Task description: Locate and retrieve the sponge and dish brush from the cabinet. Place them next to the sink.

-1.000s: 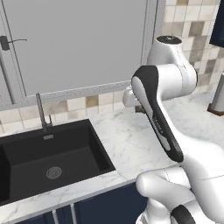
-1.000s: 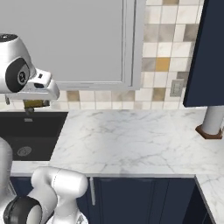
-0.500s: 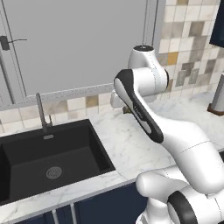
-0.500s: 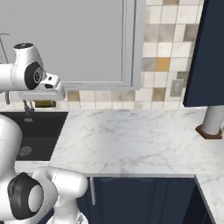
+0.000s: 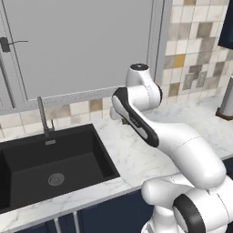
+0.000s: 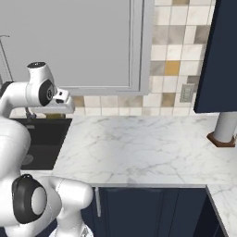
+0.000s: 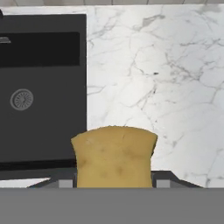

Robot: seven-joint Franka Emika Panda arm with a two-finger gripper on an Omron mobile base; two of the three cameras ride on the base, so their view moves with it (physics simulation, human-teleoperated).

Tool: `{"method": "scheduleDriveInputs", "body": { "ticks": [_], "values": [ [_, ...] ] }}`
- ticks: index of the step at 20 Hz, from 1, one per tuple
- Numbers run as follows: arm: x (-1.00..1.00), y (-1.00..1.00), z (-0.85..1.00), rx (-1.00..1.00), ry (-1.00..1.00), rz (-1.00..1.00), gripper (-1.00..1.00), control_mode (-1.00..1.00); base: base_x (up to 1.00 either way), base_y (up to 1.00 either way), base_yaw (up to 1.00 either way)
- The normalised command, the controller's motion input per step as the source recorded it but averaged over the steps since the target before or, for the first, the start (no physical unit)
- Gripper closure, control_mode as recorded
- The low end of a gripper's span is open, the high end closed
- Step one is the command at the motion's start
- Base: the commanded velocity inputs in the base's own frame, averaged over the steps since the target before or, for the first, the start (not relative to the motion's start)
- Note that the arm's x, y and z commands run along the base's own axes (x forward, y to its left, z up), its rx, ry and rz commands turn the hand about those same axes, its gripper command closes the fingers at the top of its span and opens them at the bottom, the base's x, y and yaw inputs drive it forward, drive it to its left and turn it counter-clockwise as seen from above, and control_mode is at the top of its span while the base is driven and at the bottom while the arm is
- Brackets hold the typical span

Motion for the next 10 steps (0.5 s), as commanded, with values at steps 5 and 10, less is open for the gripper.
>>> {"method": "scheduleDriveInputs", "body": {
  "ticks": [5, 10],
  "values": [
    [0.41, 0.03, -0.55, 0.00, -0.10, 0.00, 1.00, -1.00, 0.00, 0.00, 0.00],
    [0.35, 0.06, -0.53, 0.00, -0.19, 0.00, 1.00, -1.00, 0.00, 0.00, 0.00]
  ]
}}
